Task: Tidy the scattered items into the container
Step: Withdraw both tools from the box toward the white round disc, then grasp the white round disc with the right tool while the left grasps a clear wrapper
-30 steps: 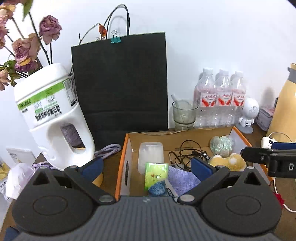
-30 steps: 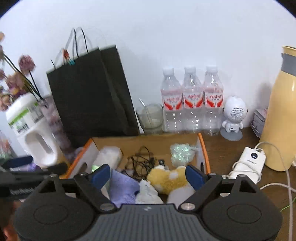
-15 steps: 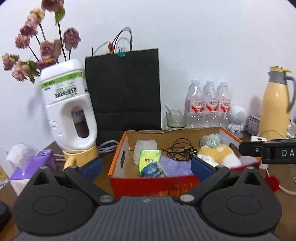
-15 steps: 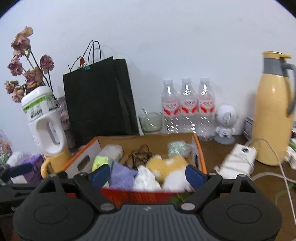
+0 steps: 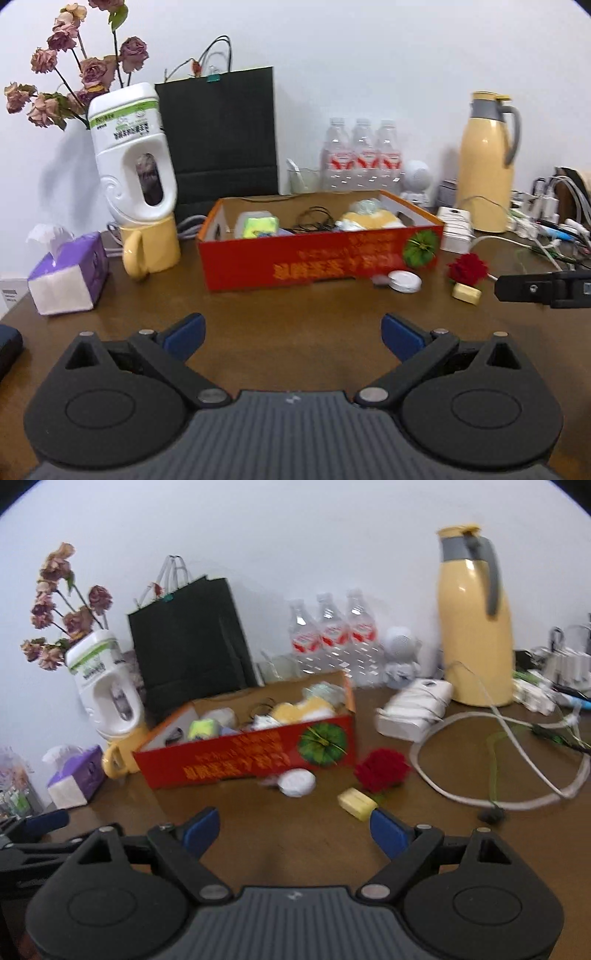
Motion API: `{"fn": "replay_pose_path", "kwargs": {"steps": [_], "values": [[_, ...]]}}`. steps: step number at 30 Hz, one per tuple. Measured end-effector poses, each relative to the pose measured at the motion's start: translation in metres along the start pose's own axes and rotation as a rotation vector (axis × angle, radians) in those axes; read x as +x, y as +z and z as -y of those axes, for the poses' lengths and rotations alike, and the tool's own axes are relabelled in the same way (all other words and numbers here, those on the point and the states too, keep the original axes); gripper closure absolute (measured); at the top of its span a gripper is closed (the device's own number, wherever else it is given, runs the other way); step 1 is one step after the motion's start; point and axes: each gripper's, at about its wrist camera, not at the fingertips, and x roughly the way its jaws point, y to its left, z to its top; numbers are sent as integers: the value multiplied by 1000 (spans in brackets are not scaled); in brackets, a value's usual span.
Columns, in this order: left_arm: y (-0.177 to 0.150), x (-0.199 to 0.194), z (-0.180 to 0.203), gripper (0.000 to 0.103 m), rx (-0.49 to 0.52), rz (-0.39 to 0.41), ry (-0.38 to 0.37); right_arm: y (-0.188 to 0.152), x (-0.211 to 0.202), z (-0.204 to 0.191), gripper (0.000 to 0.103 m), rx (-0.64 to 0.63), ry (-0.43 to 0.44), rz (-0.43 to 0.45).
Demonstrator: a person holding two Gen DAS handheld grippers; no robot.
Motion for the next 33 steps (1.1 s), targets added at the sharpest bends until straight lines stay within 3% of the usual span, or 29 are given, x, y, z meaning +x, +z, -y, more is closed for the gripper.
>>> {"fn": "replay_pose_path", "kwargs": {"steps": [3, 9, 13, 15, 18, 24, 26, 27, 31, 33], "values": [[-6, 1, 6, 0, -15, -12, -18, -8, -2, 11, 17, 3, -44, -16], [5, 22, 12, 0, 10, -18, -49, -1, 22, 6, 29, -77, -11, -43], [18, 41, 12, 0, 7, -27, -101, 18, 61, -9, 34, -159, 39, -70], [23, 51, 13, 0, 13, -24, -99, 27, 85, -16, 42, -214, 66, -87], [28, 64, 11, 2, 25, -33, -97, 35, 121, -24, 49, -301, 47, -141], [30, 90, -5, 3, -30, -84, -103, 37, 159, -24, 51, -366, 46, -194], [32, 97, -6, 3, -48, -96, -122, 39, 166, -20, 54, -352, 63, -203], [34, 100, -5, 3, -52, -99, -130, 40, 168, -19, 65, -343, 70, -208], [41, 114, 7, 12, -19, -131, -163, 37, 158, -14, 66, -322, 39, -203], [44, 123, 17, 17, 3, -140, -184, 34, 139, -12, 66, -326, 20, -158]]}}
